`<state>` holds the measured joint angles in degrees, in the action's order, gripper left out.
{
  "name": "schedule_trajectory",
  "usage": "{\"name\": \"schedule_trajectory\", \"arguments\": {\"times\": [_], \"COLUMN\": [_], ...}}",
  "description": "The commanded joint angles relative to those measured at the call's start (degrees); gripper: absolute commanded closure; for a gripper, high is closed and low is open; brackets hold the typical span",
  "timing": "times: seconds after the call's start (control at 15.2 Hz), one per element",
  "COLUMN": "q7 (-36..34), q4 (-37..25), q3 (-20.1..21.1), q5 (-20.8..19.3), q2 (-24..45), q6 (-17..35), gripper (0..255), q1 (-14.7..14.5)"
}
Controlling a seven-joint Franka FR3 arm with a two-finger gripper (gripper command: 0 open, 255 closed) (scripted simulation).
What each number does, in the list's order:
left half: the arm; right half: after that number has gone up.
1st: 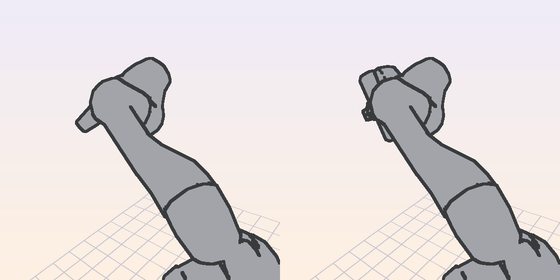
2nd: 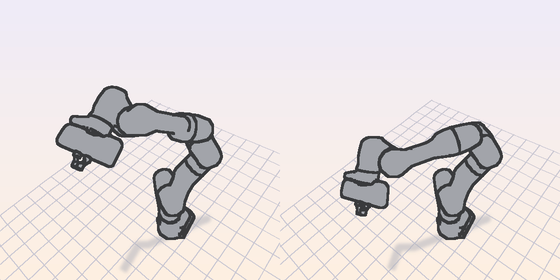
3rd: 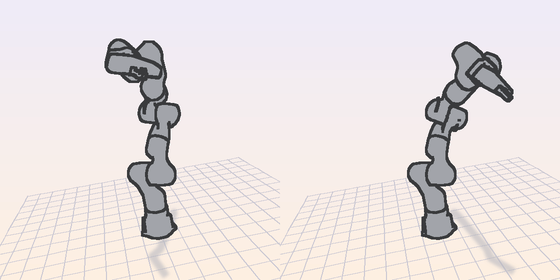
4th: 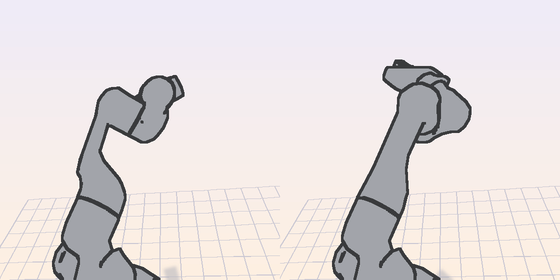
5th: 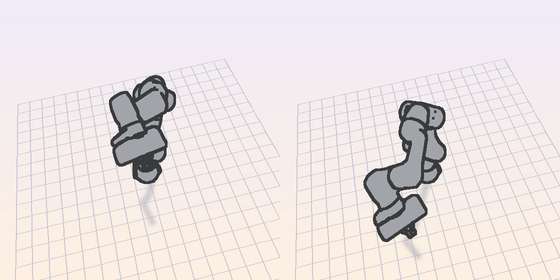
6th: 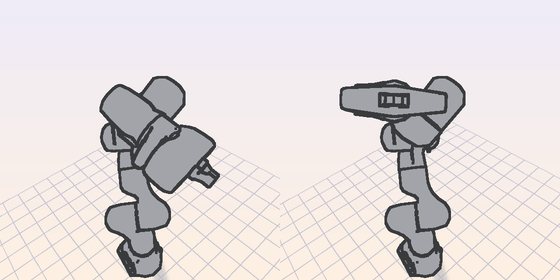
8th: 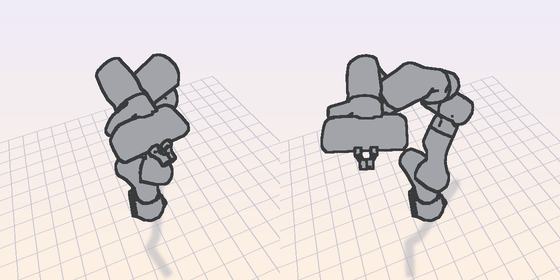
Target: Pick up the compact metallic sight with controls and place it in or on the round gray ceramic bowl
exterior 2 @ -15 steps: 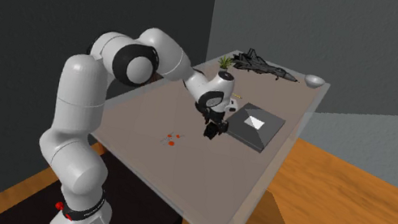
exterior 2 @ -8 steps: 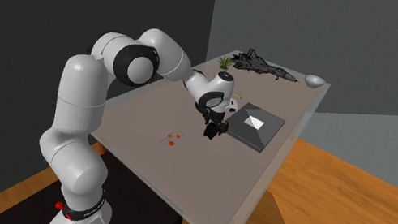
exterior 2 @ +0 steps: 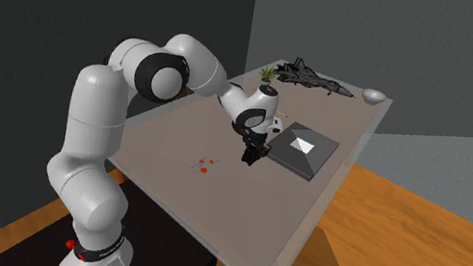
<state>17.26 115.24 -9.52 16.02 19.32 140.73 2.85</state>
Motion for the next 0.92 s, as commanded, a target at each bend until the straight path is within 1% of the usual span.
{"name": "schedule_trajectory", "arguments": {"times": [0.0,0.07,0.86], "q7": [0.0,0.0,-2.7], "q4": [0.1,0.0,-2.4], "q3": [0.0,0.0,-1.1], "q5": [0.0,0.0,-2.9], "q2": [0.0,0.0,-5.3], "q6": [0.0,-0.1,-7.6], "gripper": [255,255,255], "q1": [0.0,0.0,-0.6]}}
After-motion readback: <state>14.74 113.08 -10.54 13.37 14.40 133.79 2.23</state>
